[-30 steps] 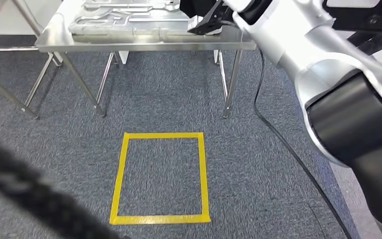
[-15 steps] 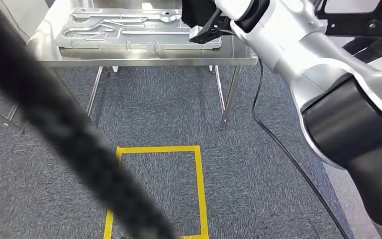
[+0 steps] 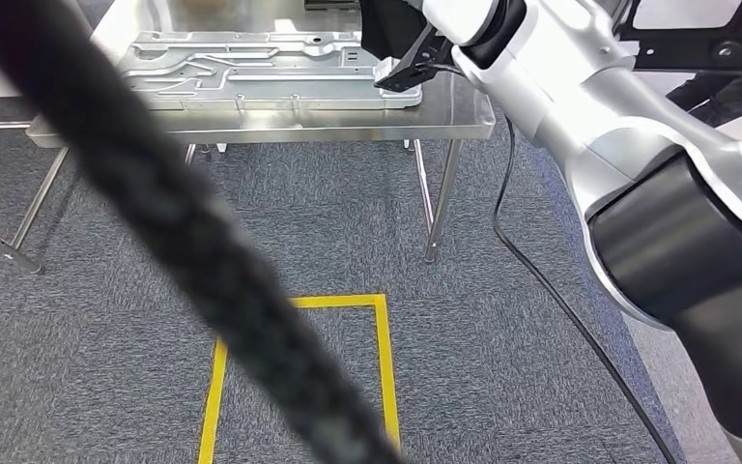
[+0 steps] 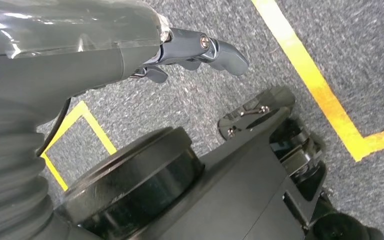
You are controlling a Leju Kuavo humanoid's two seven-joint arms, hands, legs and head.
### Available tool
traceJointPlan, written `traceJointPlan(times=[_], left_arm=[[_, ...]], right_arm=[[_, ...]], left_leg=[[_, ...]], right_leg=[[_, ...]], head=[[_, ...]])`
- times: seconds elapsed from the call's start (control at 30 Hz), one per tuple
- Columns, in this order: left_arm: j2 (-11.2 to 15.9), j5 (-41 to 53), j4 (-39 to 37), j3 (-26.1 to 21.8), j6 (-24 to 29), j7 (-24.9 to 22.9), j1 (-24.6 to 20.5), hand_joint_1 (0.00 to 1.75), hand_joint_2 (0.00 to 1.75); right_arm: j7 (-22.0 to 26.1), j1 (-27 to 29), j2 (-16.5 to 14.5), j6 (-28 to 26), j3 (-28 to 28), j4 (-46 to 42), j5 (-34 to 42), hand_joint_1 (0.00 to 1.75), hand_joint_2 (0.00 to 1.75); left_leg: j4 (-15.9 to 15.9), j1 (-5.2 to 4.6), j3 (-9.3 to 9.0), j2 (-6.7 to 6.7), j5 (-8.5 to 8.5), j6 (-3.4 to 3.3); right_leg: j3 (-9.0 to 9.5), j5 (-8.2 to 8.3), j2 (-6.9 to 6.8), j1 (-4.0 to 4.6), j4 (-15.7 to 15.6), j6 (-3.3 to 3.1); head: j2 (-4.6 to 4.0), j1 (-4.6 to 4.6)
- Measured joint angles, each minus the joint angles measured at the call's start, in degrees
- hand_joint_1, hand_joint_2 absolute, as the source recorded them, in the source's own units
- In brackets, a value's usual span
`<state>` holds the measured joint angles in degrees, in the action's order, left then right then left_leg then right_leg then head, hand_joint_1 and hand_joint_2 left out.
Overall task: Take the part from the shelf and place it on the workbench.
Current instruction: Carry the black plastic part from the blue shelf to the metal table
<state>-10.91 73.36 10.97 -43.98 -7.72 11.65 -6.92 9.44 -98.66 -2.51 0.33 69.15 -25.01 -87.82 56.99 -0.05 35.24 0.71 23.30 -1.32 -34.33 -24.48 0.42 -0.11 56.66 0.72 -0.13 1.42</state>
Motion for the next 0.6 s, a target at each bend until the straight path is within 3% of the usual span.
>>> traceJointPlan(times=[0.2,0.37,0.43,0.53,0.57,0.6], left_arm=[[0.08,-0.31,0.00,0.00,-0.55,0.02,-0.13,0.00,1.75],[0.19,-0.41,0.00,0.00,-0.86,0.19,-0.13,0.00,1.75],[0.18,-0.42,0.00,0.00,-0.90,0.22,-0.18,0.00,1.75],[0.18,-0.42,0.00,-0.01,-0.97,0.31,-0.32,0.00,1.75],[0.16,-0.41,0.00,-0.02,-1.10,0.56,-0.32,0.00,1.75],[-0.02,-0.41,0.00,-0.02,-1.28,0.92,-0.35,0.00,1.75]], right_arm=[[-0.27,-0.04,-0.15,-0.09,0.26,0.32,0.26,1.75,1.75],[-0.57,-0.19,-0.26,-0.20,0.44,0.71,0.40,1.75,1.75],[-0.65,-0.42,-0.28,-0.26,0.51,0.84,0.42,1.75,1.75],[-0.70,-0.51,-0.39,-0.41,0.67,1.01,0.43,1.75,1.75],[-0.79,-0.43,-0.40,-0.42,0.73,1.09,0.43,1.75,1.75],[-1.01,-0.36,-0.41,-0.41,0.79,1.19,0.43,1.75,1.75]], left_leg=[[0.20,-0.11,-0.05,-0.10,0.26,-0.09],[-0.83,-0.02,-0.88,-0.31,0.16,-0.78],[-1.27,0.29,-1.49,-0.43,0.12,-1.03],[-1.21,0.36,-1.65,-0.50,0.68,-1.16],[-1.10,0.45,-1.80,-0.49,0.99,-1.05],[-0.89,0.57,-2.04,-0.46,1.38,-0.86]], right_leg=[[0.02,-0.13,0.04,-0.14,0.16,-0.09],[0.25,0.13,0.00,-0.15,1.13,0.59],[-1.14,-2.22,-0.07,-0.27,4.29,0.91],[-6.51,-6.92,-0.11,-0.72,14.67,1.62],[-7.65,-7.09,-0.12,-0.92,16.41,1.85],[-7.72,-6.12,-0.16,-1.14,15.94,2.10]], head=[[0.00,0.00],[0.00,0.02],[0.00,0.01],[0.00,0.00],[0.00,0.00],[0.00,0.00]])
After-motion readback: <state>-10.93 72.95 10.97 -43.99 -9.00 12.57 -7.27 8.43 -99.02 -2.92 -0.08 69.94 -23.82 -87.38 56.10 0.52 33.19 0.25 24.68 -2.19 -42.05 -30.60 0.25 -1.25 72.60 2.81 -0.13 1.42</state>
